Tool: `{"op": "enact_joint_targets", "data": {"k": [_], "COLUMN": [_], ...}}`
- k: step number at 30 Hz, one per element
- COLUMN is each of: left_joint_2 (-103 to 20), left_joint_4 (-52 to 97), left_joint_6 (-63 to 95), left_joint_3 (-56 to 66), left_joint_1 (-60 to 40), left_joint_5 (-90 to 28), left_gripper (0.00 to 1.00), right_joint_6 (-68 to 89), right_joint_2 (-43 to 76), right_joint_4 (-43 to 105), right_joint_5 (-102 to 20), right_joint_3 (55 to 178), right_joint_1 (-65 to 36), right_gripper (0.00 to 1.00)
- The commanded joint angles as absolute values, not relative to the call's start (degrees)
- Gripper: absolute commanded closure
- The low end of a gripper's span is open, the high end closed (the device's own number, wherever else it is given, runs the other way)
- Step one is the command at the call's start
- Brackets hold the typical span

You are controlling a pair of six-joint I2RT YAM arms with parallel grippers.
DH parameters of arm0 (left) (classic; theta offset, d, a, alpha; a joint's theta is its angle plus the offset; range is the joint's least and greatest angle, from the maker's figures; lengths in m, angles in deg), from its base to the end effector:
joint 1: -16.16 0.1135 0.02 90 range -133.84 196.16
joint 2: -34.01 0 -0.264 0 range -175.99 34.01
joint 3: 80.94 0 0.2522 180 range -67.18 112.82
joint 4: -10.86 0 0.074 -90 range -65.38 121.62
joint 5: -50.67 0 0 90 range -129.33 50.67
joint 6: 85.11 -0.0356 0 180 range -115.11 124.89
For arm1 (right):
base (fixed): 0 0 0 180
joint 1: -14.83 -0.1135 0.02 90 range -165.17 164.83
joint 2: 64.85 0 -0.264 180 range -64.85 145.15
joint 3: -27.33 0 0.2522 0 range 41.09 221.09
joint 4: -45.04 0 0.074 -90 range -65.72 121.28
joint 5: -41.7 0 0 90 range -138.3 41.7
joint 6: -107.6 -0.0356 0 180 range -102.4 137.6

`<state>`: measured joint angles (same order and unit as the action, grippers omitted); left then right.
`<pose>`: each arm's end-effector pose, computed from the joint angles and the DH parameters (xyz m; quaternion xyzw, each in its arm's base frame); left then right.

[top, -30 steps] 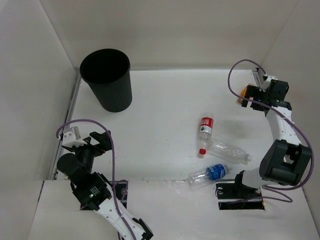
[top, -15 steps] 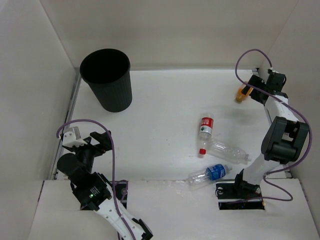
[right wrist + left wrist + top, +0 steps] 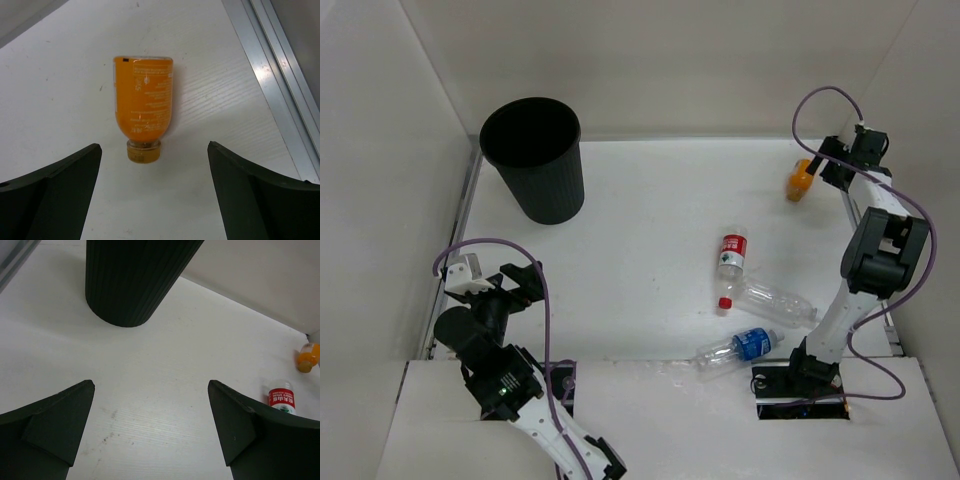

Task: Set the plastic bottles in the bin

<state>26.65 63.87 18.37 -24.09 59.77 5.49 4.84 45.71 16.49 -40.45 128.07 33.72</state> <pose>0.0326 -0.0036 0.3330 -0.0924 0.7164 -0.1036 0.6837 0.4244 -0.1401 0.2498 0.2162 0.8722 0.0383 0.4371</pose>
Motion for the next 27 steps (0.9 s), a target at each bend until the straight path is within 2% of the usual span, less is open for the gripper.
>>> {"op": "enact_joint_targets", "data": {"k": [1,16,24,27], "left_joint_2": [26.54,25.66,25.13,25.04], "left_joint_4": [61.63,61.54,61.54,61.45], "left_joint_6": [18.95,18.95,18.95,18.95], "left_joint_3": [-24.12,-24.12,-24.12,-24.12], "left_joint_1": [60.67,62.08,62.52,62.52], "left_joint_5": [6.99,7.6,7.6,7.6], "left_gripper": [0.0,0.0,0.0,0.0], "right_joint_6": [6.52,11.71,11.71,11.44], "right_joint_2": [47.73,61.09,63.73,64.44], "right_joint_4": [18.27,10.9,8.96,7.55], "right_joint_5": [-41.01,-42.06,-43.2,-43.38], "right_joint_3": [132.75,148.22,149.45,150.25], "right_joint_1": [33.24,27.27,26.91,27.44], "right_gripper": [0.09,0.17,0.22,0.2]}}
